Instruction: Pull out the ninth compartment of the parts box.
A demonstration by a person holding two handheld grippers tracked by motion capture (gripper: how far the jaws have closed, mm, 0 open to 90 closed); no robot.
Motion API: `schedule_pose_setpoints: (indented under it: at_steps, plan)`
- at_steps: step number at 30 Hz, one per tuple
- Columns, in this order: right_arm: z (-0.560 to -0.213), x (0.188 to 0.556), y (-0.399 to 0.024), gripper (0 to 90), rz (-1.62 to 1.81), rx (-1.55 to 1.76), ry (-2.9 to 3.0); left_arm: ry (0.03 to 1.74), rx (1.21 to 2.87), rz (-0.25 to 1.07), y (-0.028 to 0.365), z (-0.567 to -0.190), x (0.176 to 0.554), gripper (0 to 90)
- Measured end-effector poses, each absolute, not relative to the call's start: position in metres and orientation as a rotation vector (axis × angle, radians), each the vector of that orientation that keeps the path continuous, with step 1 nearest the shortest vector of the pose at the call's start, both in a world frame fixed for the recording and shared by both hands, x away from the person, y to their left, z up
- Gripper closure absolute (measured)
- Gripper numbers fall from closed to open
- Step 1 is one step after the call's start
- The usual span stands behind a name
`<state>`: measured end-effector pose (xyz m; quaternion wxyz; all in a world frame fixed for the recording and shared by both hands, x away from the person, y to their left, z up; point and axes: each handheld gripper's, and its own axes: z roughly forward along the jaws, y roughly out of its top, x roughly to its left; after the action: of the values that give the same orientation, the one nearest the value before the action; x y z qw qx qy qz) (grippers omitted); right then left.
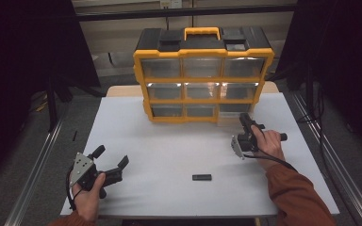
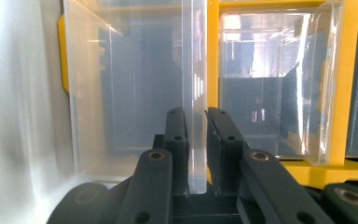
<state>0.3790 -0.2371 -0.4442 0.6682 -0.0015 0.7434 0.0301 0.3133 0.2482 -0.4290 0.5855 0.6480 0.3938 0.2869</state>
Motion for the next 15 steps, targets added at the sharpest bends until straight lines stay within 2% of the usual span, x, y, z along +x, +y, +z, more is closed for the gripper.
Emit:
schedule_pose_setpoints:
  at_steps: [15]
  plan:
    - [-0.4438, 0.3701, -0.238, 80.3, 0.076, -0.01, 1.68, 0.914, 1.516, 0.669, 0.248, -0.4291, 0.3132, 2.4]
